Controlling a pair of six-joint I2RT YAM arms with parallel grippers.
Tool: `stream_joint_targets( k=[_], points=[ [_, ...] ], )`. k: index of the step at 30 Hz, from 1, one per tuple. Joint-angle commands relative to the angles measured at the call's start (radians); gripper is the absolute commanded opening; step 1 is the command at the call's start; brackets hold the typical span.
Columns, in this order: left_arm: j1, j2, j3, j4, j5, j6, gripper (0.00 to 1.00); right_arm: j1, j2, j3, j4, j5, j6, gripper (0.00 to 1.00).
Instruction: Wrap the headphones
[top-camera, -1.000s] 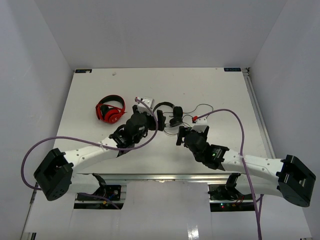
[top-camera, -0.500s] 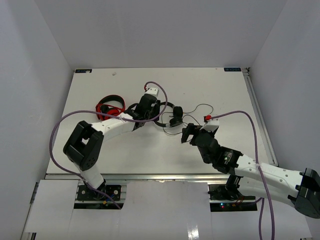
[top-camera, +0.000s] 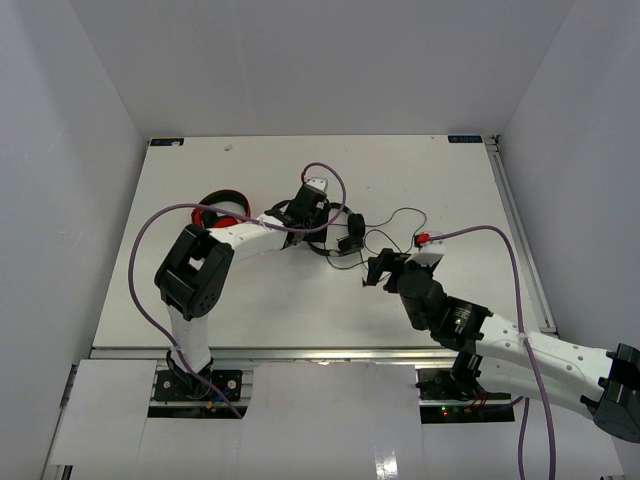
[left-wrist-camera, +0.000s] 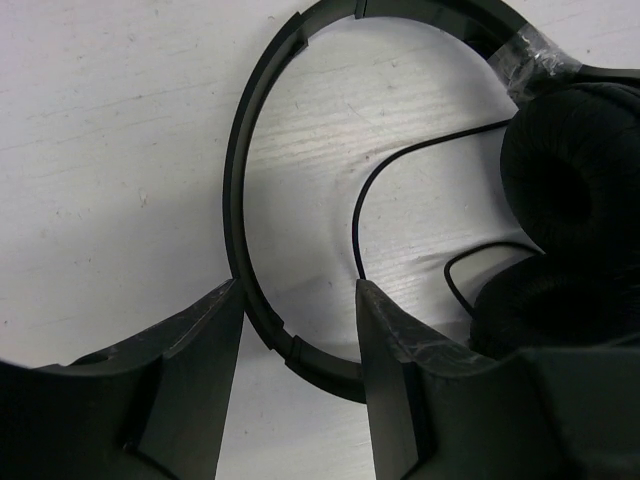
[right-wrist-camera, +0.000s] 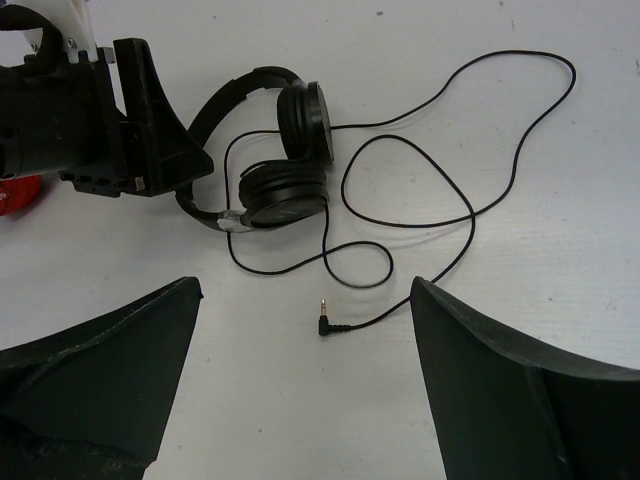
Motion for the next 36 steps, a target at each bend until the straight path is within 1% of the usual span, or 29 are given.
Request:
stream_joint_targets(
  k=[1,2,5,10,12,15,19,22,24,28,36],
  points=[
    [0.002,0.028,0.040,-0.068,-0.028,-0.028,0.60,0.000,-0.014,-0.003,0.035,0.028,0.007,0.92],
    [0.002,0.025,0.040,-0.068,-0.035,-0.025,0.61,0.000,-0.015,-0.003,0.034,0.028,0.007,0.92],
    [0.003,0.001,0.028,-0.045,-0.044,-0.004,0.66,0.001,-0.019,-0.003,0.035,0.023,0.007,0.92],
    [0.003,-0.025,0.028,-0.045,-0.085,0.017,0.71,0.001,-0.024,-0.003,0.040,0.022,0.003,0.93],
    [0.002,-0.035,0.026,-0.038,-0.096,0.026,0.75,0.000,-0.027,-0.005,0.040,0.020,0.004,0.93],
    [0.002,-0.037,0.023,-0.018,-0.088,0.047,0.76,0.000,-0.029,-0.005,0.041,0.020,0.003,0.93],
    [0.003,-0.010,0.040,0.005,-0.047,0.069,0.73,0.000,-0.033,-0.008,0.043,0.022,0.001,0.93],
    [0.003,0.021,0.065,0.003,-0.019,0.074,0.63,0.001,-0.037,-0.009,0.044,0.022,0.000,0.93],
    [0.002,0.043,0.083,-0.001,-0.012,0.072,0.59,0.001,-0.039,-0.010,0.044,0.023,-0.001,0.93],
    [0.002,0.078,0.110,-0.002,0.006,0.068,0.56,0.001,-0.042,-0.011,0.044,0.022,0.000,0.93],
    [0.014,0.140,0.167,-0.057,-0.019,0.037,0.53,0.001,-0.071,-0.019,0.046,0.029,0.000,0.93]
  ],
)
